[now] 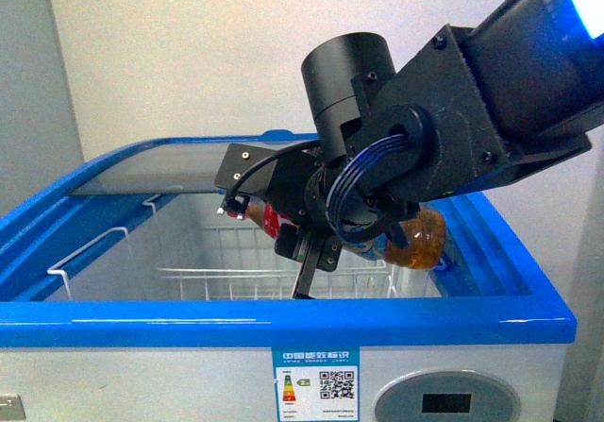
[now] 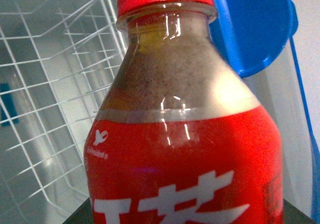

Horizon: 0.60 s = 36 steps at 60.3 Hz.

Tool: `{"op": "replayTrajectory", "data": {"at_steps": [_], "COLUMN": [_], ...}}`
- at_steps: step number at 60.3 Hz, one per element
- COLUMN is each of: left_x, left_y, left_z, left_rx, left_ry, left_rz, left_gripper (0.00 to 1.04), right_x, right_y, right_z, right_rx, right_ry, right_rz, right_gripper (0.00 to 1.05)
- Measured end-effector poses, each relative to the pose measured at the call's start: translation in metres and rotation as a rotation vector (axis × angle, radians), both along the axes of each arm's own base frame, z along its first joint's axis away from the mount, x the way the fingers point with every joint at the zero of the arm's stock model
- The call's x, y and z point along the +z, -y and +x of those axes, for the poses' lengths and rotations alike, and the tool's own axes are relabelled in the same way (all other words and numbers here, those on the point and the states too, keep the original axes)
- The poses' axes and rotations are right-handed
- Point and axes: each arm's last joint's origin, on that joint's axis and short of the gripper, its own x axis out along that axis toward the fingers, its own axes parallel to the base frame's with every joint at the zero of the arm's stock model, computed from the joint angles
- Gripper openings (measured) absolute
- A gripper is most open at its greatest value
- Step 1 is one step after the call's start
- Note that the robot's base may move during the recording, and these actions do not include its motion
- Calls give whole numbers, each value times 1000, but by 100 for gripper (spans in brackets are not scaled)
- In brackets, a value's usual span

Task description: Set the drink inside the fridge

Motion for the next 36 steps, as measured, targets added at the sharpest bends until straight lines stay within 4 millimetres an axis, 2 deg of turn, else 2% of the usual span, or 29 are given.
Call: {"op": "replayTrajectory", "data": {"at_steps": [7,17,29,36], "left_x": [0,0,0,0], "left_y": [0,0,0,0], "left_z": [0,0,0,0], "left_rx": [0,0,0,0], "left_ry": [0,0,0,0], "left_rz": [0,0,0,0], "left_gripper": [3,3,3,3], "right_x": [-3,-17,-37,-56], "right_y": [-2,-6,-15,-23], "right_z": [8,21,33,35], "right_rx": [-22,-57,-84,-68], "right_ry": [20,52,78,74], "right_rz": [10,7,4,-13], "right_gripper": [40,40,40,40]}}
